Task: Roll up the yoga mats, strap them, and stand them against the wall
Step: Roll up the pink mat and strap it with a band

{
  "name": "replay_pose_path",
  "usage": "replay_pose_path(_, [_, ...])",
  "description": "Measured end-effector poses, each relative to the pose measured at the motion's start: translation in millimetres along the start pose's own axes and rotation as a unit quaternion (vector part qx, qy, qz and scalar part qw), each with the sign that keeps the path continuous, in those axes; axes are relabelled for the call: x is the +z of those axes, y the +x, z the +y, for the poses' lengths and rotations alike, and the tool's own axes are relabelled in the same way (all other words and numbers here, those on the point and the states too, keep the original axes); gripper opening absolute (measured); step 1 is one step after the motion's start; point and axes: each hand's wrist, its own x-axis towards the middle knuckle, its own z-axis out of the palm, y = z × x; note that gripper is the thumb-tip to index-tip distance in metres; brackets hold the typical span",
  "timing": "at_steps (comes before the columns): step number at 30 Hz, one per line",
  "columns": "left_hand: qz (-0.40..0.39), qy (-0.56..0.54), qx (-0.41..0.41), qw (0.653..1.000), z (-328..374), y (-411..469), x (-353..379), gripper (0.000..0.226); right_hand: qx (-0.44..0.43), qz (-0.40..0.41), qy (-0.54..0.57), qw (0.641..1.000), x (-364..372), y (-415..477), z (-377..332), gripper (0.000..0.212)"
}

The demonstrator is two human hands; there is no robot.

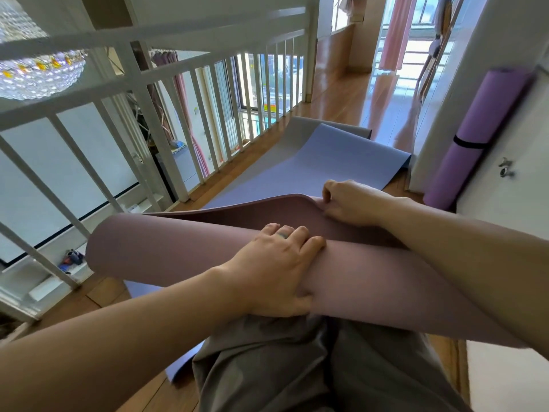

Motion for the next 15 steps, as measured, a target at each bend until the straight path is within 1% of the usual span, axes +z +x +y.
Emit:
replay_pose_path(2, [-0.015,0.004,-0.001,1.000,0,-1,3,0.089,0.004,-0.010,0.005,1.000,-1,0,0,0.018])
replay_pose_path(4, [-0.031,0.025,-0.004,0.999,-1,2,6,0.100,0.007,-0.018,0.010,1.000,-2,0,-3,0.018])
replay_pose_path(6, [-0.036,0.048,-0.011,0.998,-2,7,6,0.105,0.012,-0.014,0.025,1.000,-3,-1,-7,0.018])
replay_pose_path(8, [-0.043,0.055,-0.027,0.997,0,13,6,0.105,0.014,0.001,0.026,1.000,-3,-1,-7,0.013])
replay_pose_path(10, [-0.054,0.049,-0.043,0.996,3,17,5,0.104,0.013,0.008,0.000,1.000,-7,0,-4,0.004])
replay_pose_path(11, [-0.055,0.047,-0.045,0.996,4,17,5,0.103,0.015,0.007,-0.011,1.000,-9,0,-3,0.004])
replay_pose_path(15, [-0.034,0.067,-0.019,0.997,3,11,-3,0.096,0.022,-0.028,-0.022,0.999,-19,2,-5,0.016])
